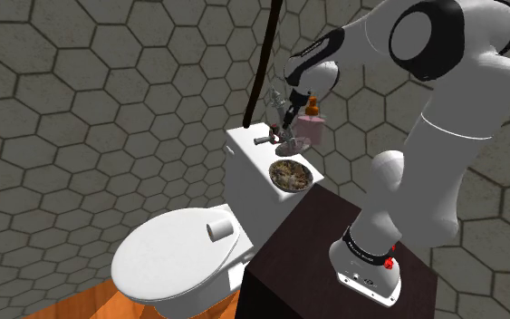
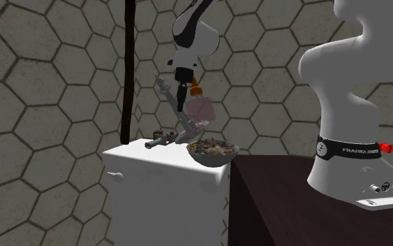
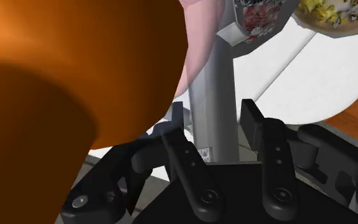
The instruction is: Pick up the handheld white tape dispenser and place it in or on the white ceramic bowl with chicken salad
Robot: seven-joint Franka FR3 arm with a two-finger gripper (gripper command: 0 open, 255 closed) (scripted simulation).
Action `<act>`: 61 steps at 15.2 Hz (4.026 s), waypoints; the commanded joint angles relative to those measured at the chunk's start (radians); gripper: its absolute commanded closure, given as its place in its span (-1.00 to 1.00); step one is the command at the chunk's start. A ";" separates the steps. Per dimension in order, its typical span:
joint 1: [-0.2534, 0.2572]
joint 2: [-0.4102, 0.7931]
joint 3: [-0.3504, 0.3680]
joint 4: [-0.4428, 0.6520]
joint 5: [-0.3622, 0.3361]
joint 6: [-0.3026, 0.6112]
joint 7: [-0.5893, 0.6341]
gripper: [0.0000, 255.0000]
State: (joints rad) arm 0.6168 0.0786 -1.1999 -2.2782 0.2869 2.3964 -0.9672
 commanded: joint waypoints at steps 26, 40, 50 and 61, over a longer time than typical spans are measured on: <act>-0.284 0.318 0.241 0.125 0.107 -0.038 -0.266 -1.00; -0.585 0.765 0.421 0.597 0.331 -0.213 -0.393 -1.00; -0.592 0.787 0.431 0.597 0.349 -0.194 -0.402 -1.00; -0.587 0.780 0.424 0.595 0.346 -0.202 -0.401 1.00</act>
State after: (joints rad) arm 0.0348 0.8544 -0.7642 -1.6778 0.6393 2.1964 -1.3768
